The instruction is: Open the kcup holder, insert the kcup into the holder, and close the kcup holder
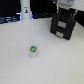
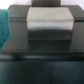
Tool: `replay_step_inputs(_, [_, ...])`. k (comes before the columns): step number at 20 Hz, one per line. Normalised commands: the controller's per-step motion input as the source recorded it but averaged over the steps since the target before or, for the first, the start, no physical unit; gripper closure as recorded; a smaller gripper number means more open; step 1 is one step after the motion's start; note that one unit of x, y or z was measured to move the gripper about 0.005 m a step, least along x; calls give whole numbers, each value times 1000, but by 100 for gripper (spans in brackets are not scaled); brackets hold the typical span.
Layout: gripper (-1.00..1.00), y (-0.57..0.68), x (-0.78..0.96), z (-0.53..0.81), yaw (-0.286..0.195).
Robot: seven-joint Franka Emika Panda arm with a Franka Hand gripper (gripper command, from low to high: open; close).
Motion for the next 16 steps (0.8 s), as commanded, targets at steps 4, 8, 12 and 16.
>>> replay_step_inputs(4, [-100,134,-327,-407,-51])
replay_step_inputs(8, [-100,31,-408,-390,-25])
replay_step_inputs(12, [-100,6,-346,-402,-16])
replay_step_inputs(16, [-100,7,-259,-216,-22])
